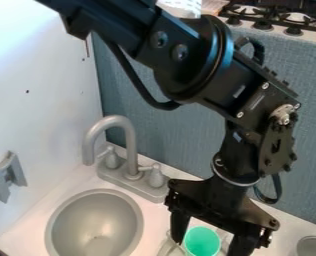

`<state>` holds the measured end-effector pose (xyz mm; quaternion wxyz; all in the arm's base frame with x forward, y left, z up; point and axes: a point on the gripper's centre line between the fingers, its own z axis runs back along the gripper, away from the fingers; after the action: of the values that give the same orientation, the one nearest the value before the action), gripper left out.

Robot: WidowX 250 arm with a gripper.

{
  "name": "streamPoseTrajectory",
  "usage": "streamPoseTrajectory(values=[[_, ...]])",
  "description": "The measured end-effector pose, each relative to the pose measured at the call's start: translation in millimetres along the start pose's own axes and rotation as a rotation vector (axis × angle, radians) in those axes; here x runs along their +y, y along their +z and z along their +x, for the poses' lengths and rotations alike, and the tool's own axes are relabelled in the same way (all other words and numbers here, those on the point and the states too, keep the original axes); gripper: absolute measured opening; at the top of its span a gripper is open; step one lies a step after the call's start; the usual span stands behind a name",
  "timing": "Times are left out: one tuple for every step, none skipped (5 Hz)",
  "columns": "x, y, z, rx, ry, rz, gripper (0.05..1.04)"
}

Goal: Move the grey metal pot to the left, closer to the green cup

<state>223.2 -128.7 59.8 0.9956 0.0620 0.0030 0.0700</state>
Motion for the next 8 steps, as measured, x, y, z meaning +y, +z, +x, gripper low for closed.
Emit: streamPoseTrajectory(values=[[0, -7, -1, 0.017, -0.002, 0.015, 1.010], [-22, -17, 22, -0.016, -0.026, 0.008, 1.010], [-69, -23, 47, -0.098, -0.131, -0.015, 1.010], [-99, -32, 64, -0.135, -0.176, -0.064, 1.010], [-127, -44, 81, -0.143, -0.206, -0.126, 1.010], [-146, -56, 88, -0.131, -0.236, -0.167, 1.011], [-160, -72, 93, -0.097, -0.262, -0.182, 1.011], [-166, -88, 106, -0.057, -0.250, -0.187, 1.010]])
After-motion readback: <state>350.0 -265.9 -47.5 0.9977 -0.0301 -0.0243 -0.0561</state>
